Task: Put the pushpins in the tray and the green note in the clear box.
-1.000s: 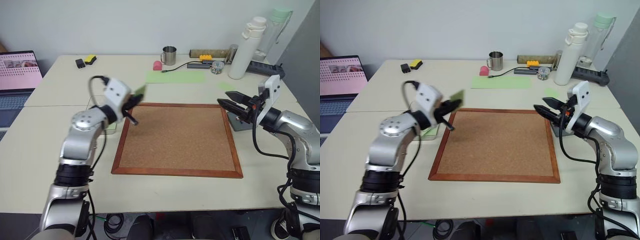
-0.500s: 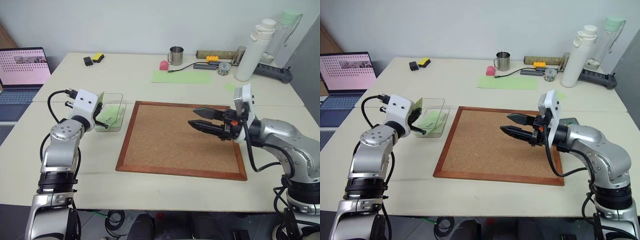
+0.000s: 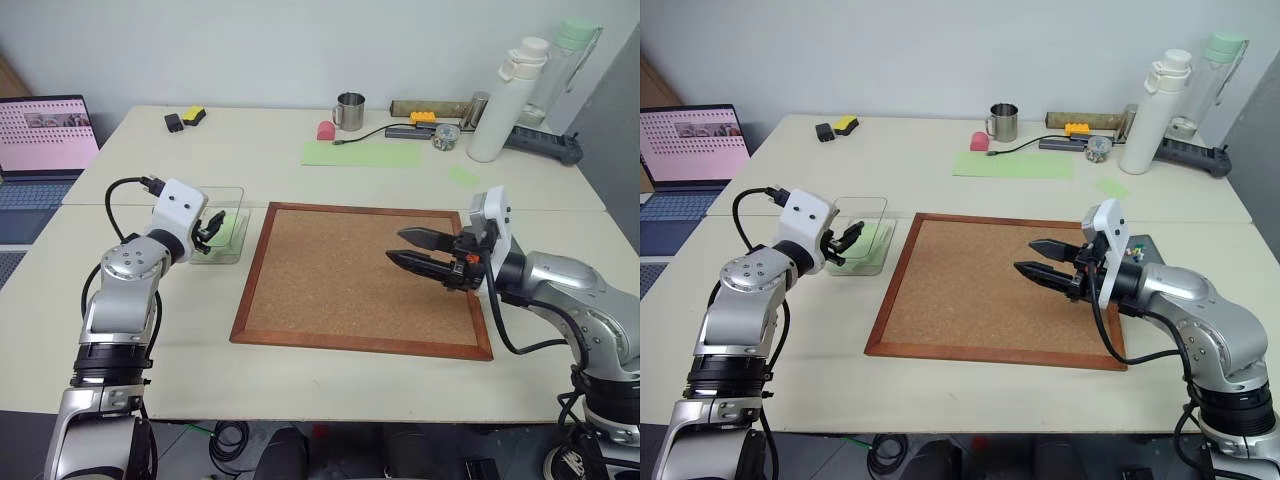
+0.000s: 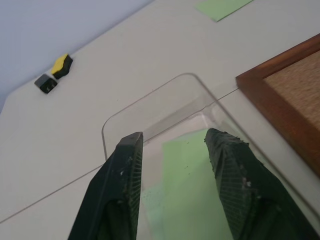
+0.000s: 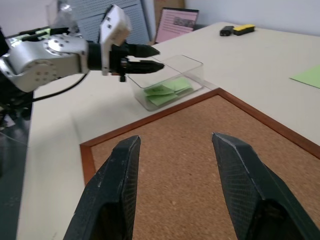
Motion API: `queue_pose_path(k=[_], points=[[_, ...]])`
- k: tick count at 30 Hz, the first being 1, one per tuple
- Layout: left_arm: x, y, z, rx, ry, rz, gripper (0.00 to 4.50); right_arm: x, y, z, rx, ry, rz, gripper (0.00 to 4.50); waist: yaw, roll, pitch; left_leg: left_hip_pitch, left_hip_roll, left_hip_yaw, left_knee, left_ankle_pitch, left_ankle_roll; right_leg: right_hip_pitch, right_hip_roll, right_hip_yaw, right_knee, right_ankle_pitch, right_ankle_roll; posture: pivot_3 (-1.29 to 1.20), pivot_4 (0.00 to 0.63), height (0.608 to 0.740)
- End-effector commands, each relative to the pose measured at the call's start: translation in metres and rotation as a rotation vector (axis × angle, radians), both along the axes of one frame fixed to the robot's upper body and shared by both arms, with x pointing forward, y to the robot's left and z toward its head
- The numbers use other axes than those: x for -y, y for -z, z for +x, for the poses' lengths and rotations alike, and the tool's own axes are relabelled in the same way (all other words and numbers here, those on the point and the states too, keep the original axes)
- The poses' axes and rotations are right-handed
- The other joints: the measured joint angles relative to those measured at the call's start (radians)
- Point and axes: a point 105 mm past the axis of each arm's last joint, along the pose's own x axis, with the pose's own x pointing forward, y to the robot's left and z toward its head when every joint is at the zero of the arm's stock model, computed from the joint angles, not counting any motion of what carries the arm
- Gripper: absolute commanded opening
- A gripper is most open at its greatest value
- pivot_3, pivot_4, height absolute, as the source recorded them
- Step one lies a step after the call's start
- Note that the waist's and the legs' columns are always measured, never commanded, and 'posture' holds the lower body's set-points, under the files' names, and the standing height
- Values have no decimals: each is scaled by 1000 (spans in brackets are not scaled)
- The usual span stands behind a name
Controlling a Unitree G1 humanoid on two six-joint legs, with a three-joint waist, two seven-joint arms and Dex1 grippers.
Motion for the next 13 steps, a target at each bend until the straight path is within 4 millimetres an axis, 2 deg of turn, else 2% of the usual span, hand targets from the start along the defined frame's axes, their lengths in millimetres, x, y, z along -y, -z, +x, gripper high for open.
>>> queue_pose_path(k=[1,3,4,6,9,13], points=[[34,-27,-14,23,204,-2,3293,13,-2,1,39,44,-27,2359,1,0,0,0,0,0,0,0,0,0,0,0,0,0,0,0,150,740],[59,-24,-30,-61,382,-23,3692,21,5,-2,11,43,-66,2359,1,0,0,0,0,0,0,0,0,0,0,0,0,0,0,0,150,740],[71,-16,-41,-141,475,-42,3824,25,9,-3,-2,39,-88,2359,0,0,0,0,0,0,0,0,0,0,0,0,0,0,0,0,150,740],[82,-7,-55,-232,575,-58,3824,30,13,-3,-20,32,-107,2359,-3,0,0,0,0,1,0,0,0,0,0,0,0,0,0,0,150,740],[82,6,-66,-302,631,-13,3824,36,19,-6,-39,16,-139,2359,-7,0,0,1,1,1,0,0,0,0,1,1,0,0,0,0,150,740],[79,15,-65,-320,642,28,3824,40,25,-7,-45,15,-161,2359,-10,0,0,1,2,1,-1,0,0,0,3,1,0,0,0,0,150,740]])
